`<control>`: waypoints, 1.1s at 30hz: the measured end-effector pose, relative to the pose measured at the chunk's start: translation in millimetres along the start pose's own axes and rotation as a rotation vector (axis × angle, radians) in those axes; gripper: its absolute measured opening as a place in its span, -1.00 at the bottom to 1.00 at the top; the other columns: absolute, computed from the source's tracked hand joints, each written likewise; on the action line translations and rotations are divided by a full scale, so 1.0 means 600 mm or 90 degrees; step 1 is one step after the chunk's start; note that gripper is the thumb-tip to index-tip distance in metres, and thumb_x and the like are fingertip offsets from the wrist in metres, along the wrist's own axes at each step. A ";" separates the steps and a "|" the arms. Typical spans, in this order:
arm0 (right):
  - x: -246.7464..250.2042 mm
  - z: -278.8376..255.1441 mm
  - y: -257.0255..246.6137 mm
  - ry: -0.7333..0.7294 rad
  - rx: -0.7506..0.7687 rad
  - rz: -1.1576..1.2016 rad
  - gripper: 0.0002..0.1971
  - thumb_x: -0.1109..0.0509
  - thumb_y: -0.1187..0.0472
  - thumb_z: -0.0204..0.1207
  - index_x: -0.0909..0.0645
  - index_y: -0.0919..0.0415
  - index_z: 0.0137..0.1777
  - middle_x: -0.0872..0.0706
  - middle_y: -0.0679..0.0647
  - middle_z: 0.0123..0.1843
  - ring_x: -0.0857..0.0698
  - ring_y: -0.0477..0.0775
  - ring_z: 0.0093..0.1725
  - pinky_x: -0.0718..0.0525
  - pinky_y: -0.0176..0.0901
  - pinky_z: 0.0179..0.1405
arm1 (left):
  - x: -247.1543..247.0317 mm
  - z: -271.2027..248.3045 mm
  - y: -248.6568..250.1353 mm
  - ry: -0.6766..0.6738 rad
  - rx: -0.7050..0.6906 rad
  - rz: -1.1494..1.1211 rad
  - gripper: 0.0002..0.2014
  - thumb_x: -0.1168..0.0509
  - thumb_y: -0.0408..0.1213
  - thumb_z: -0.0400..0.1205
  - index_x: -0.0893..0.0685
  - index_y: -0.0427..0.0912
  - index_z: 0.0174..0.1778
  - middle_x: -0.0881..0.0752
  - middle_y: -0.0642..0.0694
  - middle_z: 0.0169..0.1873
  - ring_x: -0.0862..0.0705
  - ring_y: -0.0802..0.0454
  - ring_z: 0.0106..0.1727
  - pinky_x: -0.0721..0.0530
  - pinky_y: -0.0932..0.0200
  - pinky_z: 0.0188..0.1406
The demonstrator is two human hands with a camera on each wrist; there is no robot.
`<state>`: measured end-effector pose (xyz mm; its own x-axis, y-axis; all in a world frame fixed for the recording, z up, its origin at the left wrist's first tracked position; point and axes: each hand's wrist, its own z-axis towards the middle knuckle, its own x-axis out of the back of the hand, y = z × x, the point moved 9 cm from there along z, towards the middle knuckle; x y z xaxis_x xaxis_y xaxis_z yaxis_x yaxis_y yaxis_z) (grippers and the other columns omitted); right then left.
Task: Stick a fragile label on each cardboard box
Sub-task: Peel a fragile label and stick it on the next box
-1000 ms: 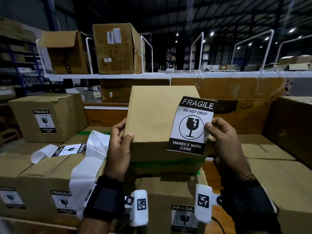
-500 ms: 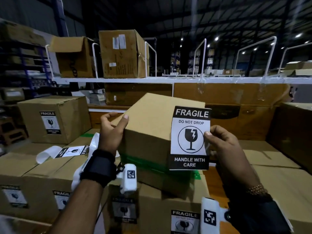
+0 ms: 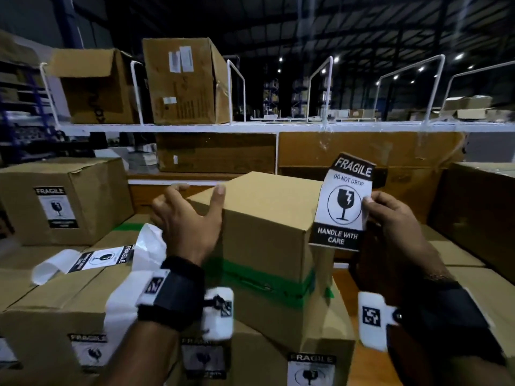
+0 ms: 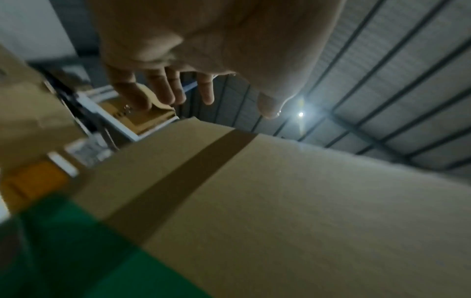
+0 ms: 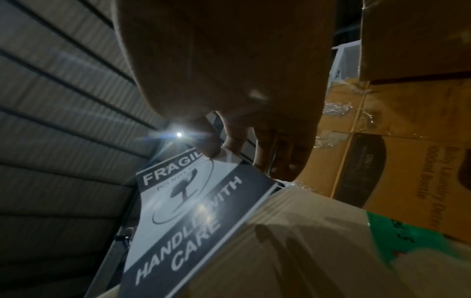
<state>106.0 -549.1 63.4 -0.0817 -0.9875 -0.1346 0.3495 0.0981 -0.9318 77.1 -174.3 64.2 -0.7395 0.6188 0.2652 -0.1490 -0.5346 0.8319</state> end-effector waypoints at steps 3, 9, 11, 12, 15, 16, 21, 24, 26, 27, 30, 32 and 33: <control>0.005 0.037 0.025 0.011 -0.023 0.024 -0.83 -0.24 0.20 0.81 -0.66 0.19 0.12 -0.90 0.08 0.03 -0.87 0.11 -0.02 -0.82 0.01 -0.10 | -0.057 -0.093 0.020 -0.178 0.040 -0.036 -0.08 -0.24 0.61 0.39 -0.13 0.28 0.58 -0.05 0.09 0.61 -0.17 -0.19 0.62 -0.52 -0.31 0.49; 0.000 0.102 0.052 -0.021 -0.041 0.001 -0.85 -0.28 0.24 0.77 -0.62 0.19 -0.03 -0.87 0.12 -0.01 -0.83 0.07 -0.09 -0.66 -0.16 -0.27 | -0.102 -0.165 0.050 -0.191 0.084 0.031 0.23 -0.09 0.80 0.14 0.32 0.51 0.68 0.50 0.09 0.69 0.18 -0.30 0.79 -0.22 -0.39 0.65; 0.002 0.116 0.054 -0.043 -0.042 0.022 -0.86 -0.26 0.27 0.77 -0.61 0.29 0.02 -0.86 0.16 0.02 -0.82 0.13 0.01 -0.68 -0.15 -0.16 | -0.101 -0.174 0.063 -0.150 0.068 0.042 0.28 -0.08 0.84 0.05 0.32 0.55 0.66 0.51 0.07 0.69 0.18 -0.32 0.78 -0.28 -0.38 0.62; 0.004 0.123 0.052 -0.056 -0.040 0.035 -0.86 -0.25 0.27 0.76 -0.60 0.34 0.11 -0.86 0.18 0.07 -0.80 0.17 0.08 -0.68 -0.10 -0.05 | -0.103 -0.179 0.071 -0.147 0.064 0.045 0.27 -0.11 0.81 0.05 0.29 0.55 0.67 0.51 0.07 0.68 0.18 -0.31 0.78 -0.32 -0.35 0.60; 0.005 0.134 0.051 -0.090 -0.039 0.043 -0.85 -0.24 0.29 0.76 -0.59 0.32 0.20 -0.82 0.26 0.17 -0.78 0.17 0.13 -0.68 -0.12 -0.03 | -0.115 -0.205 0.088 -0.172 0.090 0.060 0.19 -0.19 0.70 0.13 0.14 0.53 0.70 0.47 0.10 0.69 0.17 -0.25 0.77 -0.32 -0.34 0.60; 0.008 0.139 0.048 -0.101 -0.034 0.033 -0.87 -0.24 0.29 0.75 -0.59 0.30 0.15 -0.82 0.26 0.16 -0.77 0.18 0.12 -0.65 -0.09 -0.03 | -0.122 -0.210 0.094 -0.176 0.094 0.052 0.13 -0.21 0.67 0.18 0.06 0.54 0.69 0.41 0.11 0.71 0.15 -0.23 0.77 -0.32 -0.34 0.59; 0.018 0.163 0.041 -0.150 -0.022 -0.038 -0.87 -0.26 0.25 0.76 -0.59 0.31 0.09 -0.85 0.26 0.12 -0.80 0.24 0.09 -0.68 0.09 0.07 | -0.120 -0.190 0.098 -0.129 0.069 -0.049 -0.25 -0.43 0.35 0.51 -0.27 0.38 0.59 -0.24 0.06 0.66 -0.34 -0.08 0.60 -0.57 -0.10 0.34; 0.019 0.167 0.026 -0.192 -0.019 -0.110 -0.82 -0.26 0.30 0.78 -0.60 0.29 -0.07 -0.87 0.18 -0.05 -0.87 0.06 -0.11 -0.78 -0.11 -0.24 | -0.099 -0.148 0.079 -0.103 0.080 -0.187 -0.38 -0.40 -0.06 0.71 -0.26 0.19 0.64 -0.51 0.05 0.48 -0.59 0.17 0.29 -0.52 0.05 0.27; 0.016 0.162 0.013 -0.243 -0.014 -0.149 -0.78 -0.23 0.33 0.79 -0.58 0.22 -0.12 -0.85 0.10 -0.20 -0.85 -0.05 -0.30 -0.68 -0.29 -0.50 | -0.077 -0.121 0.065 -0.077 0.098 -0.227 -0.49 -0.27 -0.26 0.78 -0.30 0.08 0.63 -0.58 -0.06 0.47 -0.64 0.10 0.29 -0.55 -0.02 0.32; 0.014 0.160 0.008 -0.273 -0.016 -0.169 -0.78 -0.23 0.31 0.80 -0.58 0.23 -0.10 -0.86 0.12 -0.19 -0.85 -0.02 -0.29 -0.71 -0.25 -0.48 | -0.069 -0.111 0.062 -0.079 0.107 -0.236 -0.53 -0.21 -0.28 0.80 -0.32 0.05 0.63 -0.63 -0.11 0.42 -0.66 0.02 0.28 -0.59 -0.04 0.26; 0.011 0.155 -0.017 -0.334 -0.009 -0.214 -0.82 -0.23 0.22 0.82 -0.59 0.28 0.04 -0.89 0.21 -0.02 -0.89 0.16 -0.09 -0.85 0.05 -0.15 | -0.050 -0.085 0.058 -0.105 0.122 -0.195 -0.61 -0.17 -0.22 0.83 -0.41 0.10 0.59 -0.73 -0.07 0.22 -0.69 0.00 0.12 -0.62 0.00 -0.01; 0.003 0.160 -0.050 -0.355 0.018 -0.247 -0.81 -0.24 0.18 0.83 -0.58 0.32 0.10 -0.90 0.16 -0.01 -0.89 0.17 -0.06 -0.85 0.06 -0.11 | -0.045 -0.071 0.060 -0.119 0.128 -0.175 -0.63 -0.24 -0.08 0.75 -0.49 0.16 0.51 -0.74 -0.18 0.24 -0.70 -0.14 0.19 -0.66 -0.14 0.15; -0.005 0.160 -0.067 -0.369 0.038 -0.271 -0.80 -0.25 0.17 0.82 -0.58 0.32 0.12 -0.90 0.14 -0.02 -0.89 0.14 -0.07 -0.85 0.02 -0.12 | -0.044 -0.068 0.062 -0.134 0.127 -0.159 -0.60 -0.25 0.00 0.65 -0.54 0.19 0.44 -0.74 -0.24 0.26 -0.69 -0.22 0.24 -0.64 -0.24 0.27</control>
<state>181.9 -561.8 133.8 0.2808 -0.8468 0.4517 0.4499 -0.2996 -0.8413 64.2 -233.8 68.4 -0.5425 0.8316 0.1193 -0.1618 -0.2428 0.9565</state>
